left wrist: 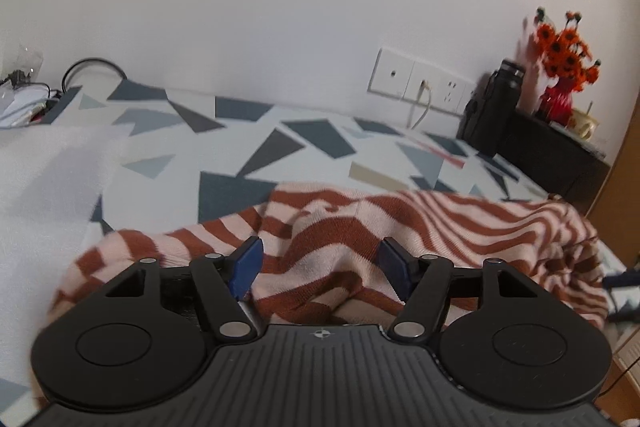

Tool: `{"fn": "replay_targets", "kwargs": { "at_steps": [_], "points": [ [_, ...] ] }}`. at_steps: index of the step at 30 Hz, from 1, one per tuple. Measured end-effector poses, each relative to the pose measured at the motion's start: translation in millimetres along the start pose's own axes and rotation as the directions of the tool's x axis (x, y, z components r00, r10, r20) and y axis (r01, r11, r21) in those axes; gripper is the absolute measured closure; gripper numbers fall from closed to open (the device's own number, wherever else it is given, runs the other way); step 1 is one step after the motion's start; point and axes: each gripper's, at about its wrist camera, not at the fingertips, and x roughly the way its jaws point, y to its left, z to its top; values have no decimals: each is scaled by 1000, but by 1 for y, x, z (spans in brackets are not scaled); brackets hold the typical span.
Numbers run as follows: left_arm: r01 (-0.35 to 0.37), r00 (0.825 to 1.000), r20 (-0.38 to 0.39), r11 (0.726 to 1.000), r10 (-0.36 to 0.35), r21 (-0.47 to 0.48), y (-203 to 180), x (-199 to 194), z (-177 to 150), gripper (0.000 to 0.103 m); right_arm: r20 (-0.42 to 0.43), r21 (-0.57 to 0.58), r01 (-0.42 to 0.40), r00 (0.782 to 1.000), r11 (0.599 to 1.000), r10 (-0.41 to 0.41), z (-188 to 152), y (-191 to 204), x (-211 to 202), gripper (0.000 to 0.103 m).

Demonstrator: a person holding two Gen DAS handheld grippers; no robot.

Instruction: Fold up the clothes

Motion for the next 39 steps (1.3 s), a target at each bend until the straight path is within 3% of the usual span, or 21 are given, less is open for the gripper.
{"fn": "replay_targets", "kwargs": {
  "at_steps": [5, 7, 9, 14, 19, 23, 26, 34, 39],
  "points": [
    [-15, 999, 52, 999, 12, 48, 8, -27, 10, 31, -75, -32, -26, 997, 999, 24, -2, 13, 24, 65],
    [-30, 998, 64, 996, 24, 86, 10, -35, 12, 31, -78, -17, -24, 997, 1000, 23, 0, 9, 29, 81],
    [-38, 997, 67, 992, 29, 123, 11, -40, 13, 31, -47, 24, -17, 999, 1000, 18, 6, 0, 25, 90],
    [-33, 999, 46, 977, 24, 210, 8, -41, 9, 31, 73, 175, 77, 993, 981, -91, 25, -39, -2, 92],
    [0, 1000, -7, 968, 2, 253, -2, -27, 1, 31, 170, 278, 161, 962, 947, -213, 40, -76, -27, 93],
    [34, 999, -35, 964, -26, 263, -13, -15, 0, 31, 194, 305, 185, 948, 934, -251, 48, -110, -31, 93],
    [52, 998, -54, 960, -38, 276, -21, -6, 1, 31, 168, 303, 195, 953, 933, -254, 56, -124, -9, 93],
    [109, 993, -75, 948, -90, 300, -47, 4, 2, 30, -6, 339, 218, 973, 915, -229, 62, -179, 99, 93],
    [91, 993, -105, 943, -60, 320, -55, 12, -2, 28, -68, 368, 232, 972, 900, -223, 46, -188, 127, 92]
  ]
}}
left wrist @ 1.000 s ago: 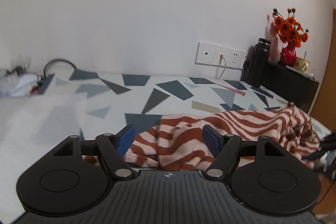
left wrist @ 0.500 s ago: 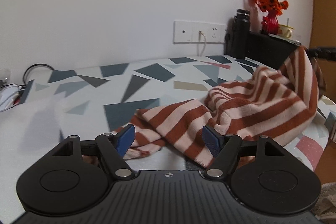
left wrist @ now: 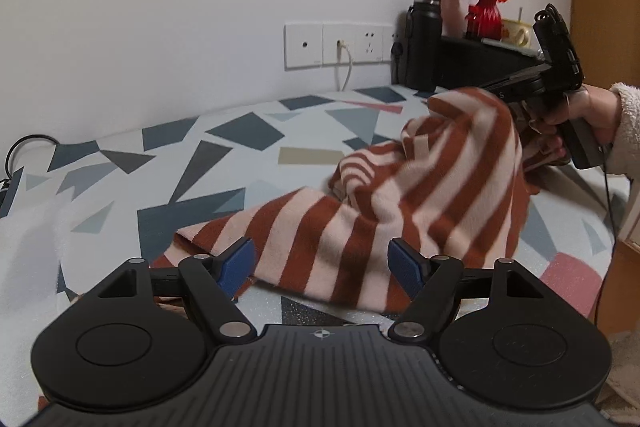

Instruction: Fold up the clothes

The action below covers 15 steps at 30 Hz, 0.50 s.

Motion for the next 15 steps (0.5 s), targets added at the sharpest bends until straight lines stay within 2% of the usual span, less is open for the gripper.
{"fn": "replay_targets", "kwargs": {
  "at_steps": [5, 8, 15],
  "points": [
    [-10, 999, -39, 999, 8, -50, 5, 22, 5, 28, -29, 42, 5, 1000, 999, -4, -22, -14, -2, 92],
    [-15, 998, -54, 997, 11, -70, 6, 38, 11, 28, -30, 106, -13, 999, 994, 16, -30, -25, -6, 92],
    [-56, 992, -119, 998, 51, -36, -6, 62, 17, 28, -29, 117, -21, 999, 993, 24, -39, -19, -20, 91]
  ]
}}
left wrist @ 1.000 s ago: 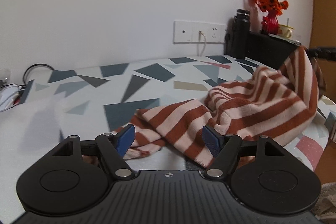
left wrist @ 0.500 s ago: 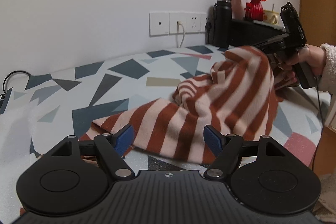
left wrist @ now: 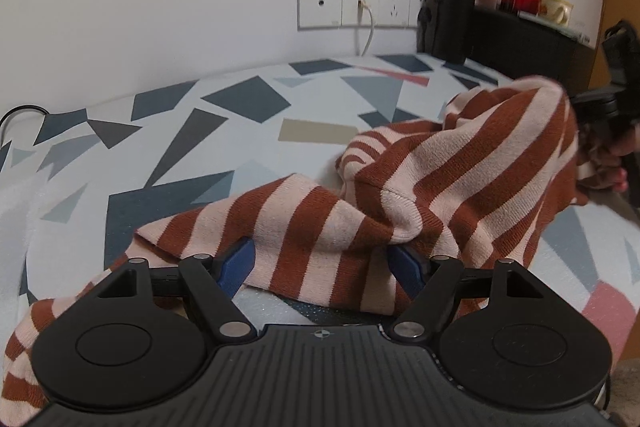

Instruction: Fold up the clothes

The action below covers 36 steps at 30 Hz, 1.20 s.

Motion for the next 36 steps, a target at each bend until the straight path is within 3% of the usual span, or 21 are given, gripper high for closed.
{"fn": "replay_targets", "kwargs": {
  "at_steps": [13, 17, 19, 24, 25, 27, 31, 34, 36],
  "points": [
    [-30, 999, -22, 999, 31, 40, 4, 1, -3, 28, -43, -27, 15, 999, 1000, -16, -23, 32, -34, 90],
    [-53, 998, -15, 998, 53, 42, 11, 5, -2, 28, -44, -10, -7, 999, 1000, 7, -22, 25, -37, 89],
    [-71, 997, -14, 997, 71, 34, 16, 7, -1, 28, -32, -13, 8, 999, 1000, -9, -21, 18, -37, 83],
    [-148, 989, -18, 989, 148, 21, 28, 8, 1, 28, -4, 29, 53, 999, 998, -53, -17, -2, -40, 82],
    [-162, 987, -15, 987, 163, 17, 31, 7, 0, 28, -5, 46, 53, 999, 998, -53, -17, -5, -41, 77],
    [-153, 988, 1, 988, 153, -1, 35, 0, -2, 28, 0, 80, 46, 999, 996, -46, -17, -11, -45, 69],
    [-117, 992, 45, 993, 118, -36, 43, -18, -7, 28, 51, 39, 46, 998, 998, -48, -15, -6, -68, 63],
    [-60, 994, 87, 998, 62, -18, 36, -39, -11, 28, 96, -11, 52, 994, 999, -50, -12, 1, -90, 63],
    [-35, 994, 101, 998, 30, 47, 22, -51, -13, 28, 102, -35, 38, 994, 999, -34, -14, 5, -99, 62]
  ]
}}
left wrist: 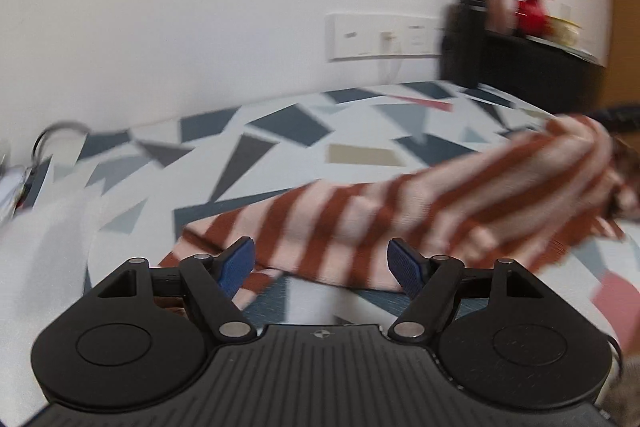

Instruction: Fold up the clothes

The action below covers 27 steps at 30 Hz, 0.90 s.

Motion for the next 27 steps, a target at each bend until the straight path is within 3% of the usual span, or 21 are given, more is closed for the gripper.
{"fn": "replay_targets", "kwargs": {
  "at_steps": [3, 7, 14, 17, 20, 21, 23, 24, 27],
  "points": [
    [54, 999, -7, 989, -53, 137, -29, -7, -5, 28, 0, -36, -15, 1000, 999, 15, -3, 7, -10, 61],
    [123, 992, -46, 943, -114, 309, -67, -1, -13, 29, -8, -63, -34, 999, 997, 33, -11, 15, -19, 61],
    [155, 988, -73, 881, -136, 447, -95, 24, -16, 37, -24, -99, -36, 999, 994, 34, -27, 19, -25, 52],
    [148, 989, -57, 882, -138, 448, -97, 32, -14, 51, -34, -121, -29, 999, 992, 25, -31, 20, -24, 51],
    [150, 989, -57, 885, -140, 440, -98, 40, -12, 87, -38, -140, -24, 999, 990, 19, -32, 20, -21, 50],
    [146, 989, -53, 888, -137, 436, -98, 41, -12, 89, -39, -148, -20, 999, 989, 14, -31, 20, -20, 51],
    [131, 991, -29, 895, -131, 427, -98, 39, -11, 91, -32, -151, -2, 999, 989, -3, -30, 16, -18, 67],
    [124, 991, -9, 903, -132, 411, -95, 36, -9, 92, -25, -145, 10, 1000, 989, -13, -29, 13, -18, 84],
    [94, 989, 78, 944, -125, 317, -79, 16, 1, 94, 47, -70, 20, 999, 997, -17, -19, -3, -28, 95]
  ]
}}
